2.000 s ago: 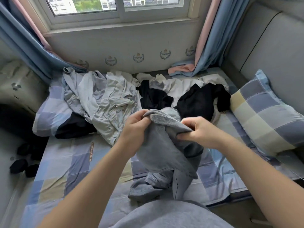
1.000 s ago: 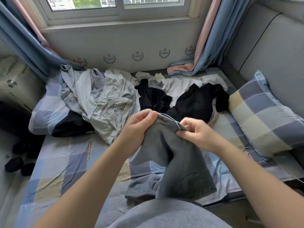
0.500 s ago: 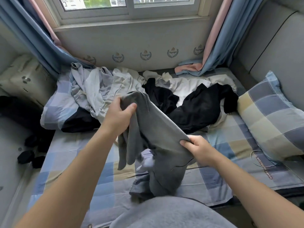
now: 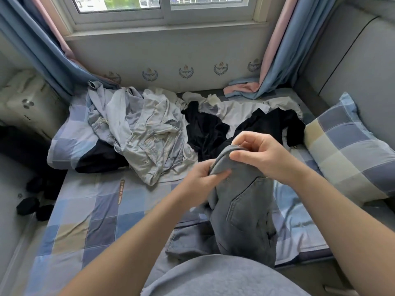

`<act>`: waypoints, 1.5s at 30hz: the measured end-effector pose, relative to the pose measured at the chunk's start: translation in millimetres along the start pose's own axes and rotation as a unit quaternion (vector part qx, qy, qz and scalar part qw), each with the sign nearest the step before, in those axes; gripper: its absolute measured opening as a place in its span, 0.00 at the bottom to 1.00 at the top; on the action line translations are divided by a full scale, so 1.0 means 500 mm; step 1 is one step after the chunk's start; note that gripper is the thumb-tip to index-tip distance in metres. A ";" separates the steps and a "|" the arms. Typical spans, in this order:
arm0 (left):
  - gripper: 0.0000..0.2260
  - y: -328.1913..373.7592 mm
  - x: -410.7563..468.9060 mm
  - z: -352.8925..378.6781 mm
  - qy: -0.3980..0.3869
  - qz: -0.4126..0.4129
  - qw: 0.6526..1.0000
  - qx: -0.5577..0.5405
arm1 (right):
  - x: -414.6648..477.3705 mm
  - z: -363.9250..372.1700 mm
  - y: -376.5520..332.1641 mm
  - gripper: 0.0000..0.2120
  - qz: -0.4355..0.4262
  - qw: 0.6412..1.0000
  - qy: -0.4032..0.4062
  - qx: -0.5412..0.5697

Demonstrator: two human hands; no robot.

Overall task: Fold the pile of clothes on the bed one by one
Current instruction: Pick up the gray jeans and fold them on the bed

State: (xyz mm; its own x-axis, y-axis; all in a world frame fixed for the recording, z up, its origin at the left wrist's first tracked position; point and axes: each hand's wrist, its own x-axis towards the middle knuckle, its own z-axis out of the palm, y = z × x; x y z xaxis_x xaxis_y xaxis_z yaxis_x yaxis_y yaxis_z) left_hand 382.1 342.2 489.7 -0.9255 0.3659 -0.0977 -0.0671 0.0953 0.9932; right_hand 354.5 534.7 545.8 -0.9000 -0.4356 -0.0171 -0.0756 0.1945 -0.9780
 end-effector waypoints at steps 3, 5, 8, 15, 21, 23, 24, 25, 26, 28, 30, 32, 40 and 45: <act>0.03 0.023 -0.015 -0.026 -0.004 -0.022 0.992 -0.122 | -0.008 -0.029 0.066 0.09 0.099 0.989 -0.066 -0.086; 0.04 0.040 -0.024 -0.047 -0.010 -0.044 0.978 -0.202 | -0.023 -0.028 0.120 0.13 0.173 0.972 -0.104 -0.121; 0.08 0.051 -0.027 -0.076 0.019 -0.059 0.971 -0.231 | -0.041 -0.005 0.170 0.12 0.181 0.971 -0.119 -0.103; 0.06 0.004 -0.010 -0.166 0.258 -0.104 0.958 -0.065 | -0.041 -0.029 0.119 0.03 0.129 0.980 -0.056 -0.143; 0.38 0.006 -0.016 -0.090 -0.065 0.012 0.972 0.224 | -0.014 0.024 0.009 0.06 0.020 0.980 -0.098 -0.173; 0.27 0.003 -0.013 -0.059 -0.076 0.012 0.983 0.166 | -0.003 0.030 -0.018 0.02 0.008 0.979 -0.106 -0.173; 0.22 0.004 -0.011 -0.055 -0.058 0.014 0.991 0.118 | 0.000 0.027 -0.023 0.05 0.007 0.983 -0.094 -0.160; 0.19 0.003 -0.010 -0.055 -0.045 0.014 0.997 0.068 | 0.000 0.019 -0.026 0.08 0.013 0.990 -0.070 -0.125; 0.16 0.005 -0.011 -0.055 -0.031 0.013 0.999 0.026 | -0.002 0.005 -0.020 0.11 0.022 0.997 -0.031 -0.072; 0.12 0.007 -0.014 -0.060 0.023 0.014 0.998 -0.048 | -0.013 -0.024 0.004 0.16 0.039 0.998 0.052 0.019; 0.10 0.015 -0.019 -0.066 0.089 0.006 0.985 -0.150 | -0.033 -0.041 0.044 0.24 0.062 0.991 0.085 0.082; 0.09 0.031 -0.021 -0.073 0.129 -0.016 0.961 -0.246 | -0.055 -0.024 0.098 0.37 0.124 0.984 0.044 0.122; 0.14 0.047 -0.023 -0.120 0.183 -0.055 0.940 -0.283 | -0.074 0.076 0.188 0.08 0.217 0.965 0.080 0.119; 0.20 0.005 -0.024 -0.170 0.250 -0.161 0.954 -0.031 | -0.067 0.000 0.092 0.05 0.112 0.984 0.115 0.083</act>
State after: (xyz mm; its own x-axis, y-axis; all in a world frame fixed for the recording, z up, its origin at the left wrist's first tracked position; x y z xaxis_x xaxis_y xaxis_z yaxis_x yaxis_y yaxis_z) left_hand 361.5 259.6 498.8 -0.9143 -0.1626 -0.3710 -0.3853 0.0667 0.9204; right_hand 381.1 558.2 501.3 -0.9608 -0.1839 -0.2076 0.1900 0.1087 -0.9757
